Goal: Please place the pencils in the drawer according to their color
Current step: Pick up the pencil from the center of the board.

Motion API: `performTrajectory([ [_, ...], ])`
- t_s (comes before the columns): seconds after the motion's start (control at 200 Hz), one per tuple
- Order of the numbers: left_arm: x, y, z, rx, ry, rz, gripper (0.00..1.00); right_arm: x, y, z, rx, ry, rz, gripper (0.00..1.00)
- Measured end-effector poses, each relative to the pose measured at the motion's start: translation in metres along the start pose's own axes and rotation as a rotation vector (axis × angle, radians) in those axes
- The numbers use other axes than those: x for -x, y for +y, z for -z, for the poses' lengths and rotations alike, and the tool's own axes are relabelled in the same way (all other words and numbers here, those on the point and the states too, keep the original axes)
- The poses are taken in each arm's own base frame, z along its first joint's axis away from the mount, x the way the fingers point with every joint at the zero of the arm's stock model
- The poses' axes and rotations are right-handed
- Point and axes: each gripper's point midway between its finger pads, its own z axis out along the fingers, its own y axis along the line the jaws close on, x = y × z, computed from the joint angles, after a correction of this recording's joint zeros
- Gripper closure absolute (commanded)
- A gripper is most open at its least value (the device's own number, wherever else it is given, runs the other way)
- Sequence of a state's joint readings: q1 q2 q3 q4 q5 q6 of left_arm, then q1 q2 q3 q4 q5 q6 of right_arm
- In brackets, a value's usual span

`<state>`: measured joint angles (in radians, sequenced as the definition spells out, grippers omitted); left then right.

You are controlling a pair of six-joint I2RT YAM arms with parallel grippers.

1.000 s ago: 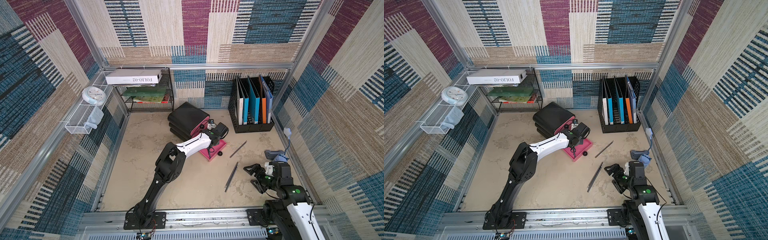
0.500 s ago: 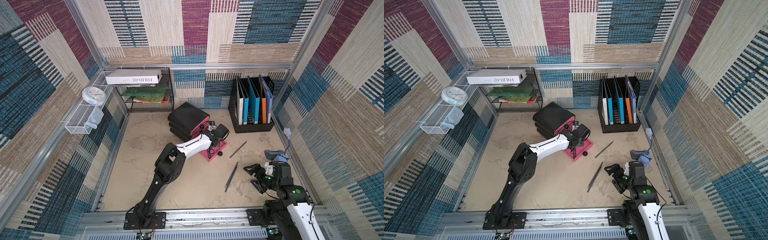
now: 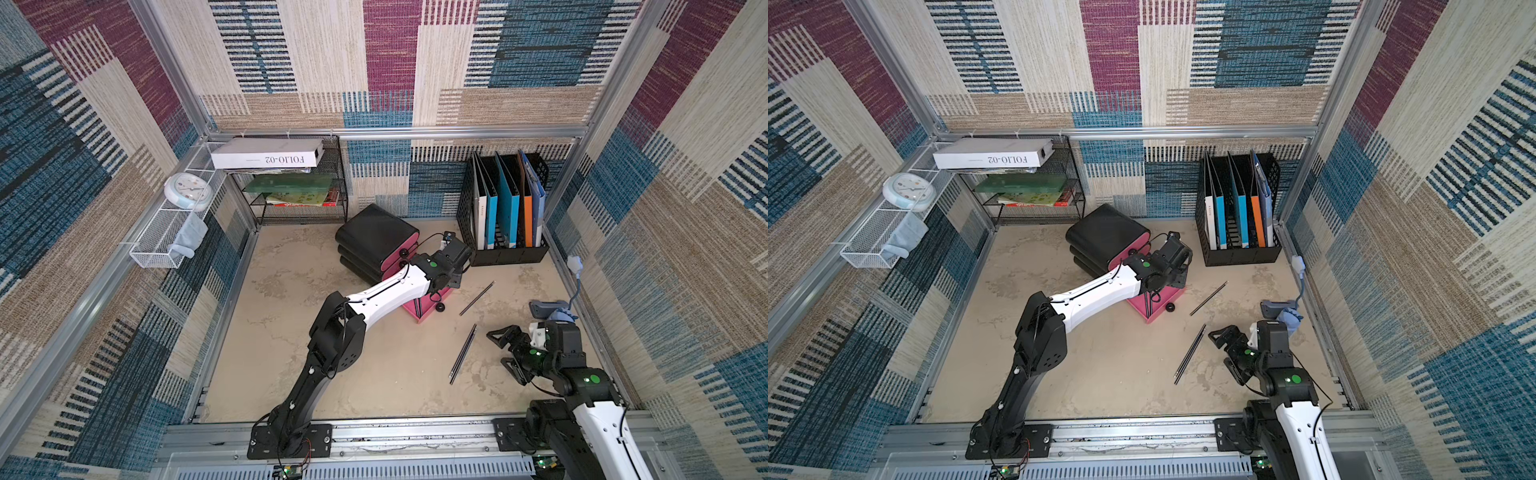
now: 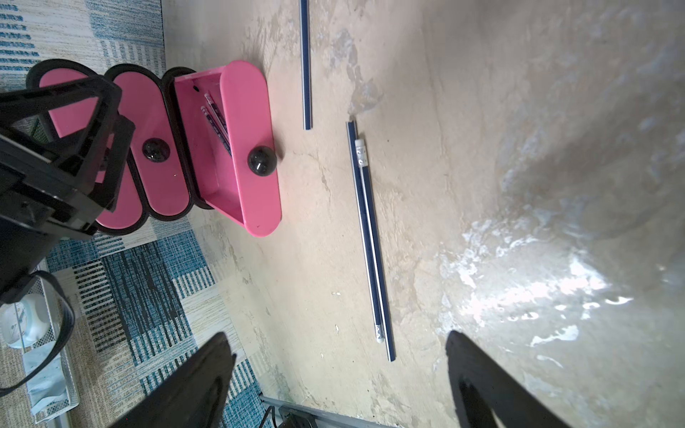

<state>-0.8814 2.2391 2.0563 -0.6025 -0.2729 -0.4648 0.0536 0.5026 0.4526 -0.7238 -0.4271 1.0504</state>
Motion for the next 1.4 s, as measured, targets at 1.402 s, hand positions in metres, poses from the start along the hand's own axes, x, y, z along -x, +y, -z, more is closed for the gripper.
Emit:
performTrajectory([
  [1.402, -0.101, -0.081, -0.063, -0.199, 0.285, -0.465, 0.40, 0.020, -0.030, -0.008, -0.119, -0.122, -0.100, 0.04],
])
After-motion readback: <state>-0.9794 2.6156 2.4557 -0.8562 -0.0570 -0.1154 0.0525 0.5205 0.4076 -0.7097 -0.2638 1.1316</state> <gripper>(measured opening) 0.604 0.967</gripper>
